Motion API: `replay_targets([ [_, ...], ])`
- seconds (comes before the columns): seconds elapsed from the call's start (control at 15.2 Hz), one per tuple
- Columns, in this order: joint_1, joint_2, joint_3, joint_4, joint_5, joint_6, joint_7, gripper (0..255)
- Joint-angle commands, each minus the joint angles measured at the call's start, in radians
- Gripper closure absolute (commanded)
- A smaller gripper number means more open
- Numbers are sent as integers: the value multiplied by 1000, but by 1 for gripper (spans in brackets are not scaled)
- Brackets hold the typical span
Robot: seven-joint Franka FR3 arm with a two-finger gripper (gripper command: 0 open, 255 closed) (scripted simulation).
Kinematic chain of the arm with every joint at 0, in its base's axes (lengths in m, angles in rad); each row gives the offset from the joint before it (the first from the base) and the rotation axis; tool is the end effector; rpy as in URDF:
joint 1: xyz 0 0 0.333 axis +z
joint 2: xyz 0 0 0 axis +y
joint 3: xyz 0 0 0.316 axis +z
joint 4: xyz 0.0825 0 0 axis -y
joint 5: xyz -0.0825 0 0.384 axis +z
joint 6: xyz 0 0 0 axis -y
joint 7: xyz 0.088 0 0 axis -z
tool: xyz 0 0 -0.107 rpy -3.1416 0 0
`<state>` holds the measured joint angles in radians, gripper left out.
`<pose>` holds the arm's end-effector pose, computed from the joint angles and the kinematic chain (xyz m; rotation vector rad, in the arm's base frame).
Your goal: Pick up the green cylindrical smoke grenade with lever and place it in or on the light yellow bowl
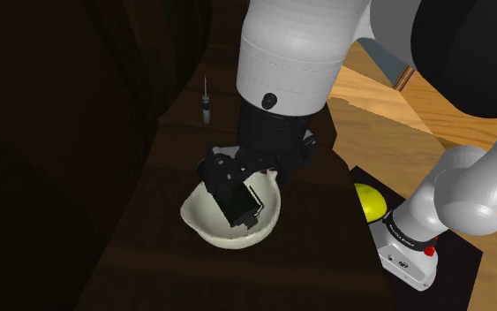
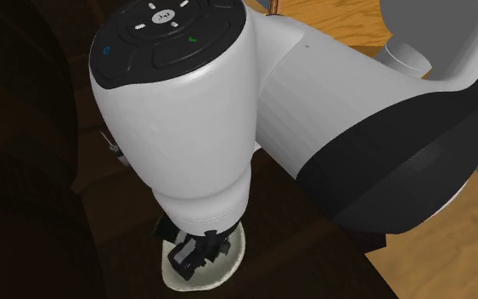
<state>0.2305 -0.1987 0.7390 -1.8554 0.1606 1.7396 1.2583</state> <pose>0.2583 0.4519 0.5799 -3.0605 0.4954 0.0122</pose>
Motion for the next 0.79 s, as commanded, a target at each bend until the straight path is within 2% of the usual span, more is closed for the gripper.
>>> replay_targets([
  [0.0,0,0,0,0,0,0,0,0],
  [0.26,-7,21,-3,145,-16,-128,13,0],
  [0.73,-6,21,-3,145,-16,-128,13,0],
])
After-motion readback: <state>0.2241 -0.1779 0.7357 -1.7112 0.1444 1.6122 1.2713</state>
